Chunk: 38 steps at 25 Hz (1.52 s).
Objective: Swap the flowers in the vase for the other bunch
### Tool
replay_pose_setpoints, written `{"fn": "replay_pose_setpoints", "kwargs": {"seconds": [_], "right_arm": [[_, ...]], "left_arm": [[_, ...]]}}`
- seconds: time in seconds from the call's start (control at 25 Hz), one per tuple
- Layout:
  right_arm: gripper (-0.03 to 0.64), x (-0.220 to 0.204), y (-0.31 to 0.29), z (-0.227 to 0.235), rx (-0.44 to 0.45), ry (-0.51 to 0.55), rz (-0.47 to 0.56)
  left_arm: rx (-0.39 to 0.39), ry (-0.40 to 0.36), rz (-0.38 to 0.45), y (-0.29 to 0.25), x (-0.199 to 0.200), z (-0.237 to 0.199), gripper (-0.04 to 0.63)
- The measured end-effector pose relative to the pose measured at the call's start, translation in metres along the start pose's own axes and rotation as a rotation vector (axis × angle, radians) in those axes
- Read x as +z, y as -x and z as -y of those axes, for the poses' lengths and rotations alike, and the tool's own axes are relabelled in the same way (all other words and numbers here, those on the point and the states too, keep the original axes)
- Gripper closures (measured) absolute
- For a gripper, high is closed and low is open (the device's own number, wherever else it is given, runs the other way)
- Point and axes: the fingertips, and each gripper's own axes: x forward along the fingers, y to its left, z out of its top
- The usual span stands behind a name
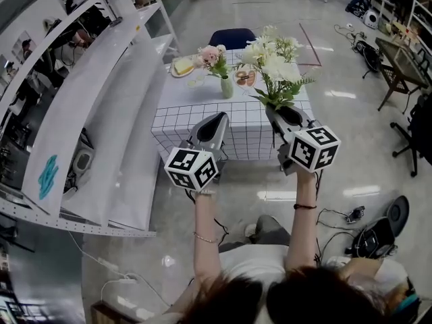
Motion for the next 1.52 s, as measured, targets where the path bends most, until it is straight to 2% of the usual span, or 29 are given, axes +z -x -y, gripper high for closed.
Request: {"fn": "replay_pose_setpoints", "kwargs": {"seconds": [0.24, 0.44, 1.08, 1.52], "right_arm": [[0.552, -0.01, -0.017, 0.014, 0.0, -0.016, -0.034], [0.552, -0.007, -0.041, 0.032, 0.02, -0.03, -0.036], [0.552, -0.012, -0.132, 0.096, 0.088, -0.06, -0.105], [0.552, -0.016, -0.178, 0.143, 0.112, -0.095, -0.142]], "left_arm": [[-0.001, 0.02, -0.026, -0.014, -0.011, -0.012, 0.584], [0.04, 0.023, -0.034, -0.032, -0.011, -0.036, 0.584], [0.078, 0.05, -0.08, -0.111, -0.032, -0.099, 0.583], [0.132, 0.055, -0.107, -0.152, -0.043, -0.133, 0.584]]}}
